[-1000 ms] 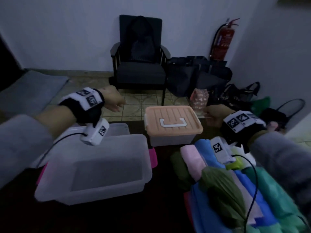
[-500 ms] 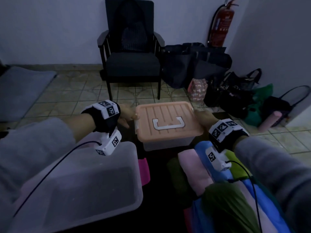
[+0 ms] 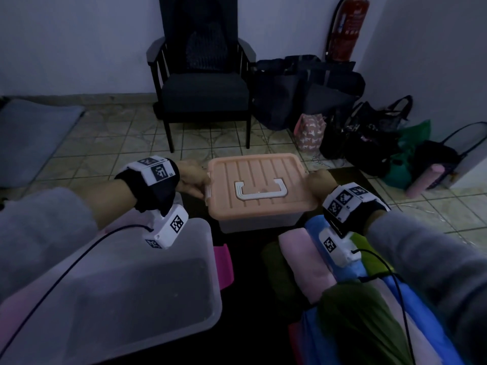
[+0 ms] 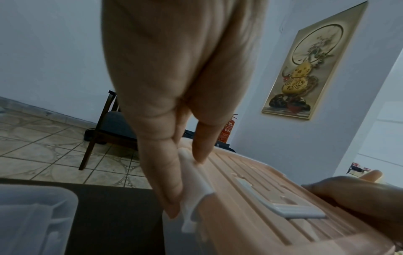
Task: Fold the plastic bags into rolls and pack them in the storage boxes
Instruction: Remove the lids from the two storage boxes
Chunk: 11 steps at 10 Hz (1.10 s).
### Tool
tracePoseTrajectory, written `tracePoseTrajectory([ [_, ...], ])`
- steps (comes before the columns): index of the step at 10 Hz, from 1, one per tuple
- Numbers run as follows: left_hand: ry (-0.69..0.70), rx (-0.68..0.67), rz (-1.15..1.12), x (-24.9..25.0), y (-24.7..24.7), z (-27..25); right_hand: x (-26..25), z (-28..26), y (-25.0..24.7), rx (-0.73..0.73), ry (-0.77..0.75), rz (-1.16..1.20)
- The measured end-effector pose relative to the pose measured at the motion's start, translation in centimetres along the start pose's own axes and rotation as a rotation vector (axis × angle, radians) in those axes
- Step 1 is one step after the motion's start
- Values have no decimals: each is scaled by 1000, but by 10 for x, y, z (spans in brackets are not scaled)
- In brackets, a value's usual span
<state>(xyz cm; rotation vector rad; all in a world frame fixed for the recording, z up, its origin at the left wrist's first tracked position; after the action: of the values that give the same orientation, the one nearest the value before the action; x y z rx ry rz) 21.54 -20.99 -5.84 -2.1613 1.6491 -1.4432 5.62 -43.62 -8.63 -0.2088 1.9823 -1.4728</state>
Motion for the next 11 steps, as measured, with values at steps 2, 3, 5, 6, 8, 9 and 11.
tracePoseTrajectory([
  [2,4,7,-34,0,-3,2,-21,1,19,67,-116,164],
  [3,9,-10,25,-1,-3,4,-24,-6,22,0,-124,111],
  [5,-4,-62,95,-1,2,5,-26,-7,21,7,-109,90],
  [6,-10,-92,117,-5,2,6,-24,-2,24,22,-124,80],
  [8,38,10,144,-3,-8,-4,-26,-6,22,55,-128,43],
  [9,108,153,65,4,-16,-5,-36,-18,7,203,-158,-40],
  [11,-79,-47,-149,-1,-1,-14,-95,-87,8,7,-756,78],
])
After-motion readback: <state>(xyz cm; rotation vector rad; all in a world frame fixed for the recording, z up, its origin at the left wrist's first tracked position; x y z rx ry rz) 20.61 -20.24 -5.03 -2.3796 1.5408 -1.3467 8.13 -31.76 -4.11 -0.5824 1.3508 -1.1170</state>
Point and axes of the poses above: each hand's wrist, its own z-axis towards the middle knuckle, its own y-axis out of the palm, x = y × z, the point moved 5 cm from there along z, towards the middle knuckle, and after that the axes turned 7 degrees about x, right-handed, at the moved point
